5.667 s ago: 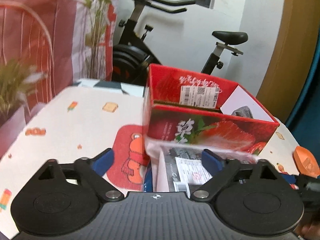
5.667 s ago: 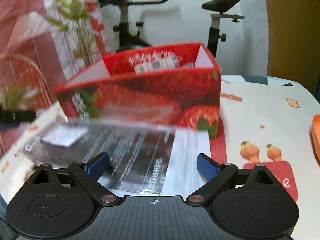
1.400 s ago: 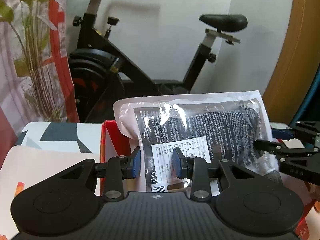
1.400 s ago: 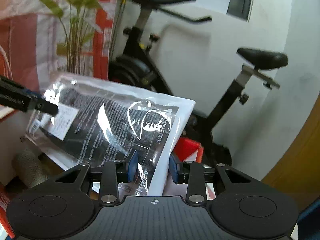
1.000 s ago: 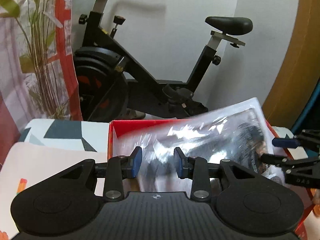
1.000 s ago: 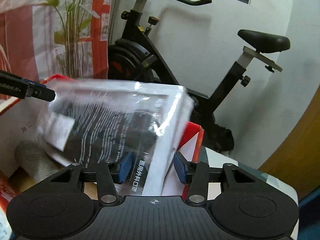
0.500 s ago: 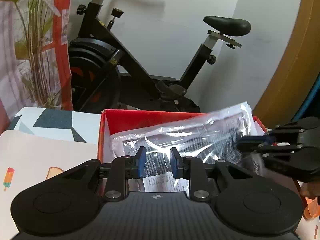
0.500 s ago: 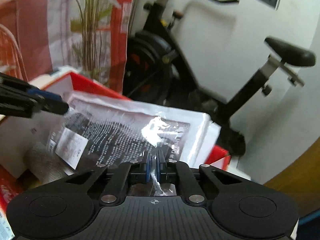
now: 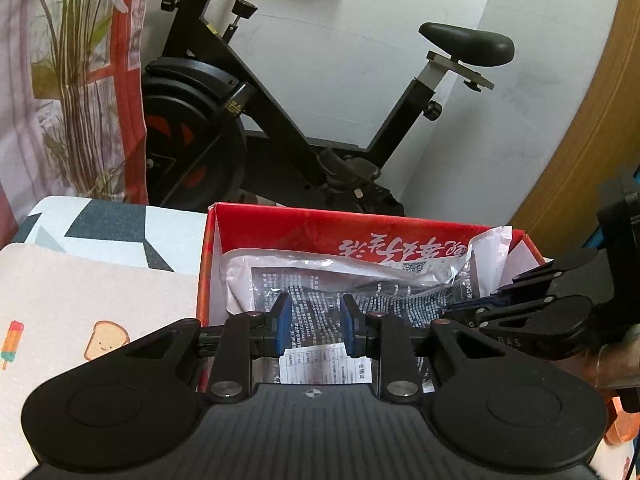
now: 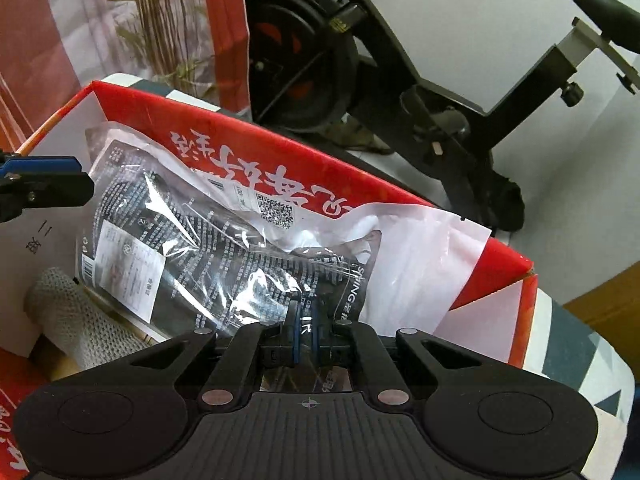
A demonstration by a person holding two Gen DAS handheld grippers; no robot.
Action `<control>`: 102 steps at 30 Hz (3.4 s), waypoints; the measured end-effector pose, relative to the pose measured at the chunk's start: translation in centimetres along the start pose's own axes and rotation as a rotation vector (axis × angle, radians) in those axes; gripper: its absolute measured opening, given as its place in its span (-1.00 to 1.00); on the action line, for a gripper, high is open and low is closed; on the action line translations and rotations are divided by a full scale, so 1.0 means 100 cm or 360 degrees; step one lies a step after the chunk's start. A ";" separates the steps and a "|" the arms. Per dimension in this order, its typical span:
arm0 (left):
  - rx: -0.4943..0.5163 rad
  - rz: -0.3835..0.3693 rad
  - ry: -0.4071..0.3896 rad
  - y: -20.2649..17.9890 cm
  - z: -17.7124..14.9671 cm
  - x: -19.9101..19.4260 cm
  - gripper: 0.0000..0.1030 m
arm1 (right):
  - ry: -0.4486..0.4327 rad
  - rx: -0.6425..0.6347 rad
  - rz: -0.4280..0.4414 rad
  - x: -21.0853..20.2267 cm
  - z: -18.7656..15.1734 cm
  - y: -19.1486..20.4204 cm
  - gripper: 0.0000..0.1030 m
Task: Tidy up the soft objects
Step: 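Open the right tool to release the bag and withdraw, then lower both tools onto the blue packet beside the red box, then close both tools on the blue packet and lift it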
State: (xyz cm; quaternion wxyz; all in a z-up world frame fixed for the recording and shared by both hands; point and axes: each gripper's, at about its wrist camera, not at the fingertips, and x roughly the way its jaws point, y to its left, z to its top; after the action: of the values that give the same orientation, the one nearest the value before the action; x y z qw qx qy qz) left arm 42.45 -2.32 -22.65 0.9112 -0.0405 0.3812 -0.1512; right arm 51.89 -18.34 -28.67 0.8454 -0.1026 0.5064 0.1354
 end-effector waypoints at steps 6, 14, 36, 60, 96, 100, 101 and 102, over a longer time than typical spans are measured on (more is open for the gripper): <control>0.0057 0.0033 -0.0043 -0.007 -0.002 -0.006 -0.46 | -0.0049 0.0010 -0.0022 -0.012 -0.001 0.005 -0.89; 0.0204 0.0131 -0.0104 -0.025 -0.003 -0.027 -0.45 | -0.0167 0.0085 -0.0050 -0.059 -0.019 0.004 -0.63; 0.0380 0.0140 -0.0246 -0.061 -0.068 -0.139 1.00 | -0.0568 0.0355 -0.0087 -0.158 -0.131 0.028 0.99; 0.0053 0.0040 -0.0146 -0.012 -0.187 -0.159 0.44 | -0.0711 0.0527 0.0263 -0.131 -0.246 0.110 0.72; -0.0203 -0.0132 -0.0028 0.024 -0.212 -0.132 -0.39 | -0.0653 0.0136 0.0241 -0.102 -0.238 0.149 -0.36; -0.0158 -0.0131 -0.0056 0.016 -0.210 -0.141 -0.42 | -0.0685 0.0114 0.0235 -0.110 -0.245 0.151 -0.44; -0.0153 -0.0134 -0.0062 0.015 -0.210 -0.143 -0.45 | -0.0694 0.0116 0.0239 -0.113 -0.246 0.151 -0.47; -0.0149 -0.0132 -0.0067 0.014 -0.210 -0.145 -0.51 | -0.0706 0.0123 0.0243 -0.115 -0.247 0.150 -0.51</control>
State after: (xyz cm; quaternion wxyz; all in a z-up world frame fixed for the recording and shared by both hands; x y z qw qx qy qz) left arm 18.28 4.28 -27.87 0.9090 -0.1019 0.3666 -0.1699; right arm 21.22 -13.35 -30.59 0.9266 0.0009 0.3194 0.1987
